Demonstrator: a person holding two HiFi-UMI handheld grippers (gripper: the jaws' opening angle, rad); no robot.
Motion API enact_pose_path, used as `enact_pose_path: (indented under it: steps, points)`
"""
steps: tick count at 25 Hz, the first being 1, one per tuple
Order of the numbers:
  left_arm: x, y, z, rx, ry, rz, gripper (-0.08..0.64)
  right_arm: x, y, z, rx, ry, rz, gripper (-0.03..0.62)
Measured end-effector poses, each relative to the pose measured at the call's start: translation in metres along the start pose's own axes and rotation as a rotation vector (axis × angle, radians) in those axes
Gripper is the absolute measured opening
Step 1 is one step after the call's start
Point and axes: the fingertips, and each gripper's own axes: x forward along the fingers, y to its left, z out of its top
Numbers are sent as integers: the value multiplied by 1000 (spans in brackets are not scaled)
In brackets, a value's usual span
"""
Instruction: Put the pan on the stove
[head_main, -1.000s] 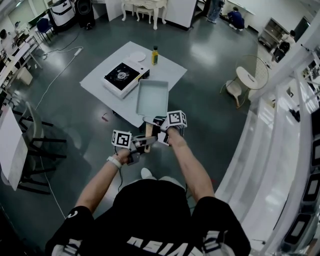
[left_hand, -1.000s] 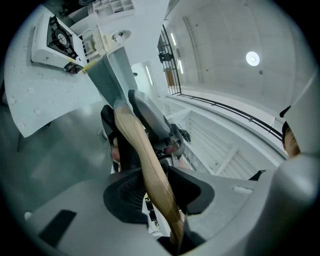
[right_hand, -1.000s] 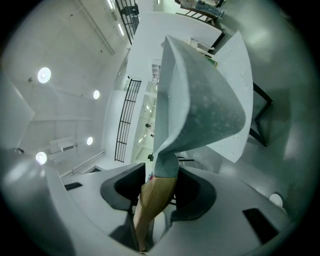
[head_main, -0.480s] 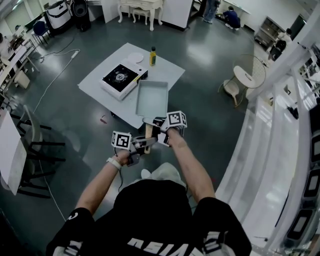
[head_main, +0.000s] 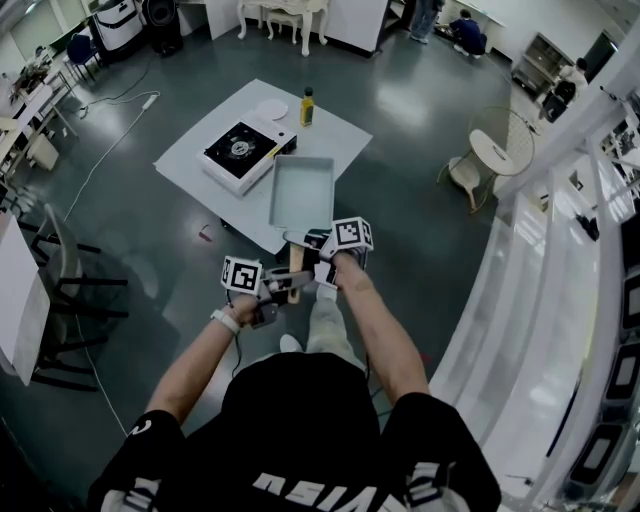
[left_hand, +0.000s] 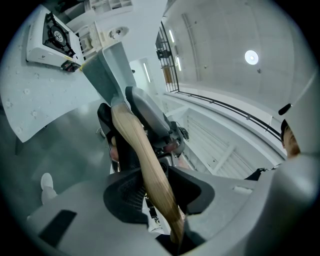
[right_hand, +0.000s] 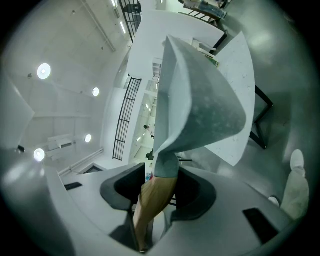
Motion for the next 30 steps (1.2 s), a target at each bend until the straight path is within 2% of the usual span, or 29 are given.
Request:
enact_pose_path:
  steps: [2,5,11,13,18,30]
  points:
    - [-1,4,3,-3,0,10,115,2,-2,3,-5,5,-4,150]
    - [3,2,7,-4,-2,-23,115,4,-5,7,-11,10,-4,150]
    - [2,11,18,-17,9,3,115,8,-8,20,-12,4,-3,150]
    - [4,9,22,-18,10,-17,115,10,-8,24,-11,2,7,150]
    - [11,12,32,0,24,-19,115,8,-11,36,-2,-3,17,151]
    - [21,30,59,-17,30,11,115,6,-21,69,2,-4,-1,150]
